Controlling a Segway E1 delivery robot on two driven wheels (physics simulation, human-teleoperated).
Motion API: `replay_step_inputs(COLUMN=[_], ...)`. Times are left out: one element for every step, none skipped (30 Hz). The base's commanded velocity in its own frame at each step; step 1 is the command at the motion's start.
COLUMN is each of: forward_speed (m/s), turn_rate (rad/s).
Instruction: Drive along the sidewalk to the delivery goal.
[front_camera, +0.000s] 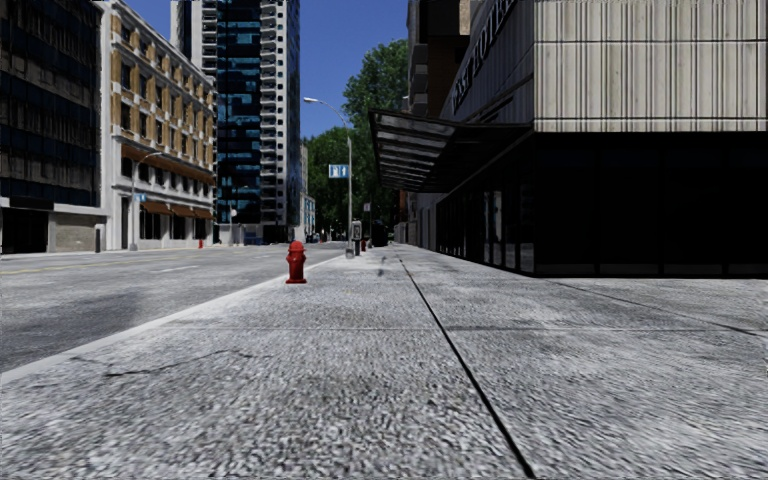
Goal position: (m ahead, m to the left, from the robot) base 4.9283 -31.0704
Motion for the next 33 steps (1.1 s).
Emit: replay_step_inputs(forward_speed=[2.0,2.0,2.0,2.0,2.0,2.0,2.0,2.0,2.0,2.0,2.0,2.0,2.0,2.0,2.0,2.0,2.0,2.0,2.0,2.0,2.0,2.0,2.0,2.0,2.0,2.0,2.0,2.0,2.0,2.0,2.0,2.0,2.0], turn_rate=[-0.56,-0.56,-0.56,-0.56,-0.56,-0.56,-0.56,-0.56,-0.56,-0.56,-0.56,-0.56,-0.56,-0.56,-0.56,-0.56,-0.56,-0.56,-0.56,-0.56,-0.56,-0.56,-0.56,-0.56,-0.56,-0.56,-0.56,-0.56,-0.56,-0.57,-0.57,-0.58,-0.58])
